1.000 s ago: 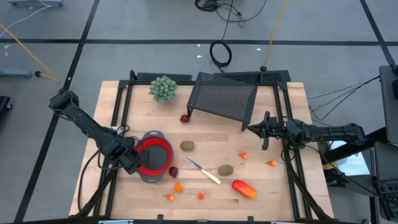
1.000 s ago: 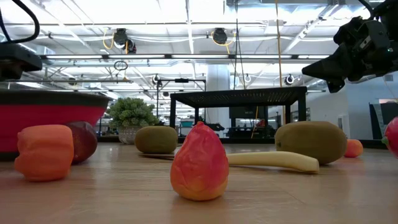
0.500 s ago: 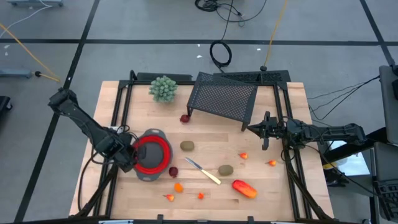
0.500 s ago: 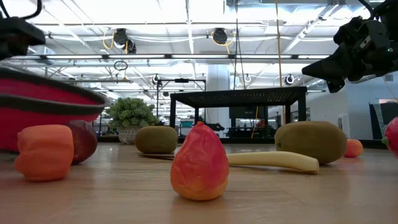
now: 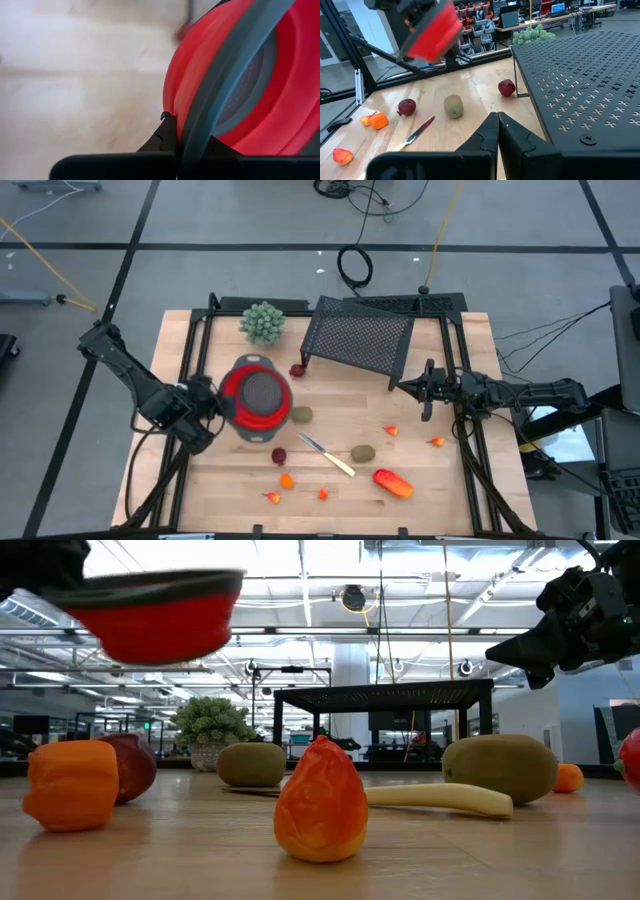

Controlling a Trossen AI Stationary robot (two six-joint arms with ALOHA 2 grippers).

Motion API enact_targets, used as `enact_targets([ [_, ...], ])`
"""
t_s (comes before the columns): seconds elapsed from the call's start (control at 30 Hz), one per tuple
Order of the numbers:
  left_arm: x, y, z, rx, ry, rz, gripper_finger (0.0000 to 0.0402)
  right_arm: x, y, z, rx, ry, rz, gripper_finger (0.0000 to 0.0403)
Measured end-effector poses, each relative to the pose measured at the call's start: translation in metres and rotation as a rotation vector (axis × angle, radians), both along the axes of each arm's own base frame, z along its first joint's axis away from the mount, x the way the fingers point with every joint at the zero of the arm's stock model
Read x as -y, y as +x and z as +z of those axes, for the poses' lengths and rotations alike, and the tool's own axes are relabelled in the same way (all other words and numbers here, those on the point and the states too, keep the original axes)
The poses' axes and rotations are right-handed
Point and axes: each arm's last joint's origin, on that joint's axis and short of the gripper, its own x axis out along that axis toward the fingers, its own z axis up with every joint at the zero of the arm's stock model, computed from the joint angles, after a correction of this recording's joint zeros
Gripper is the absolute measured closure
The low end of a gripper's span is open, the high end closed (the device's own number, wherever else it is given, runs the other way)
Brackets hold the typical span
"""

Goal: Pick & Place Fruit
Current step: Put the red strainer bowl on the shelf

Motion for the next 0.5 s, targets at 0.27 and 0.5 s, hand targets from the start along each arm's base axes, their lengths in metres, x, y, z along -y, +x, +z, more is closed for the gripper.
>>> enact_targets([
  [0.27,0.007,0.016,0.015,0.207,0.278,-0.114,0.0401,0.0,0.0,0.0,0.0,0.0,0.0,0.0403],
  [0.5,0.017,0.032,0.032,0.359,0.437,-0.133,0.0401,0.0,0.0,0.0,0.0,0.0,0.0,0.0403],
])
